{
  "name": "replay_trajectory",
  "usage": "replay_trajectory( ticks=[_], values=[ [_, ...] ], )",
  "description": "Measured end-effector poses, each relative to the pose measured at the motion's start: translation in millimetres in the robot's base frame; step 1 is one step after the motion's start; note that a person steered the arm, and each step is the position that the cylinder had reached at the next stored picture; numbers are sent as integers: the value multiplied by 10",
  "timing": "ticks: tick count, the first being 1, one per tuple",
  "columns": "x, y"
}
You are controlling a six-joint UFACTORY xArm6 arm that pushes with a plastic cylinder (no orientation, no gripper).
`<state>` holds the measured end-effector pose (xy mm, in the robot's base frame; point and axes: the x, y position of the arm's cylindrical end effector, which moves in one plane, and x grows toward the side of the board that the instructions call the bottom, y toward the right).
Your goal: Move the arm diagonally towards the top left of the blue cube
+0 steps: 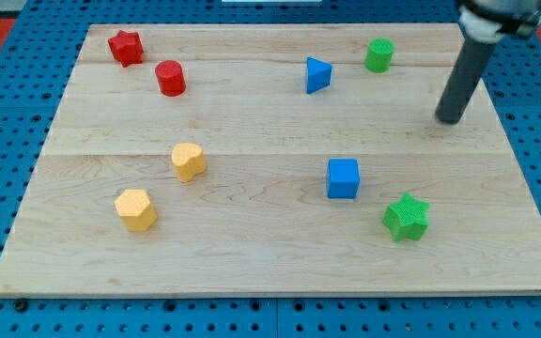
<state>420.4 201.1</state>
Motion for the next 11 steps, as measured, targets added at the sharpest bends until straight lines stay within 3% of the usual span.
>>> replay_trajectory(
  ticks=[2,4,7,11],
  values=[
    [119,-213],
    [60,-1405],
    [-159,-1727],
    [-147,-1762]
  ],
)
